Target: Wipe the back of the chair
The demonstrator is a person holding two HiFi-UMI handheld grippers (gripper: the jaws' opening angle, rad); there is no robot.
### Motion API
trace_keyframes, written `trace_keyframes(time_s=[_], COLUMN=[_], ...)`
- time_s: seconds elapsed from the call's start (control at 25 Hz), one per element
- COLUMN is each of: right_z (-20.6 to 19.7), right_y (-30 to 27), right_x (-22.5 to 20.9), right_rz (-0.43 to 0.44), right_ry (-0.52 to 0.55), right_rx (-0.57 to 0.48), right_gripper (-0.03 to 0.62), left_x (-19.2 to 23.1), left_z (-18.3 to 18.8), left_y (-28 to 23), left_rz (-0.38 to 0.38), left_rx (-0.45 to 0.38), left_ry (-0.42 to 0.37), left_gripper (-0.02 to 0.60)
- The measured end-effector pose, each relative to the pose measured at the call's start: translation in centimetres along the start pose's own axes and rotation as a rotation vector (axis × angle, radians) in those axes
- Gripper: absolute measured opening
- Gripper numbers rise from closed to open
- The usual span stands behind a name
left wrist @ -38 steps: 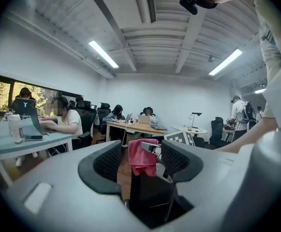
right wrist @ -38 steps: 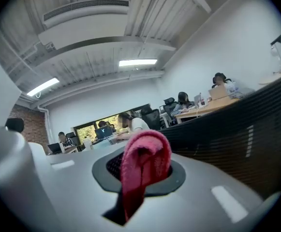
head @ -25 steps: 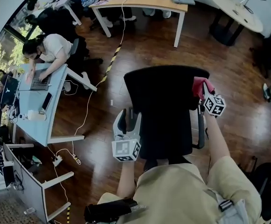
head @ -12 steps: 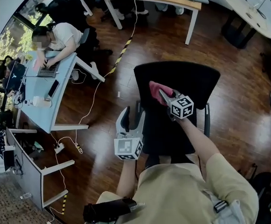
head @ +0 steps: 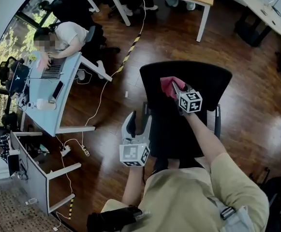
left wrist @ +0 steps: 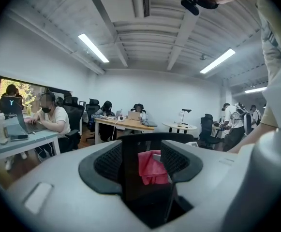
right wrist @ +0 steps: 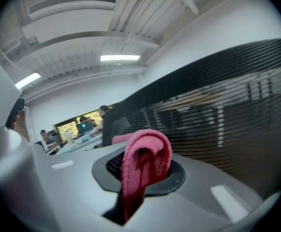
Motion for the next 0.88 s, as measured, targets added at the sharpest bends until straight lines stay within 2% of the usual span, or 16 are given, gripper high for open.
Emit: trace_keyframes(time_s=[0.08, 0.28, 0.36, 0.4, 0.44, 0.52, 0.6, 0.68, 0.8, 0.88], right_z=[-0.5, -1.9, -2.6, -2.8, -2.9, -2.9, -2.9, -2.5, -0.7, 0.7], right_y=[3.7, 14.6, 18.3, 19.4, 19.8, 18.2, 14.1, 9.0, 2.1, -2.1], right_x=[-5.2, -14.5, -17.3, -18.0, -18.0, -15.5, -10.1, -3.7, 3.8, 7.7], right_rz=[-0.136, -0.391, -0.465, -0.467, -0.435, -0.277, -0.061, 0.122, 0.294, 0.361], right_ry=[-0.050, -0.114, -0.159, -0.158, -0.136, -0.035, 0.112, 0.213, 0.199, 0.199], right_rx=[-0.023, -0.056, -0.064, -0.059, -0.044, 0.025, 0.113, 0.150, 0.122, 0.109], right_gripper=[0.035, 0.035, 0.035, 0.035, 0.035, 0.035, 0.035, 0.037, 0.037, 0.037], left_x=[-0.4, -2.8, -3.7, -4.1, -4.3, -4.3, -3.8, -3.2, -2.3, -1.7], left_z=[0.1, 0.8, 1.3, 1.5, 1.6, 1.6, 1.5, 1.4, 1.4, 1.1], left_y=[-1.0, -3.6, -3.9, -4.0, -3.9, -3.6, -3.0, -2.3, -1.2, -0.3], left_rz=[-0.028, -0.097, -0.120, -0.128, -0.132, -0.130, -0.116, -0.095, -0.062, -0.043], left_rx=[-0.001, 0.003, -0.002, -0.006, -0.008, -0.013, -0.020, -0.024, -0.019, -0.017], left_ry=[0.000, -0.011, -0.021, -0.027, -0.030, -0.026, -0.012, 0.000, 0.019, 0.038], left_gripper=[0.233, 0.233, 0.233, 0.232, 0.233, 0.233, 0.233, 0.232, 0.233, 0.233])
Point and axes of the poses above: the fingertips, and each gripper's own axes: y backward along the fingers, x to its left, z out of its top, the point moved 9 cm from there along y, backward along the fingers, and after that the axes turned 15 degrees about x, right-handed, at the moved point
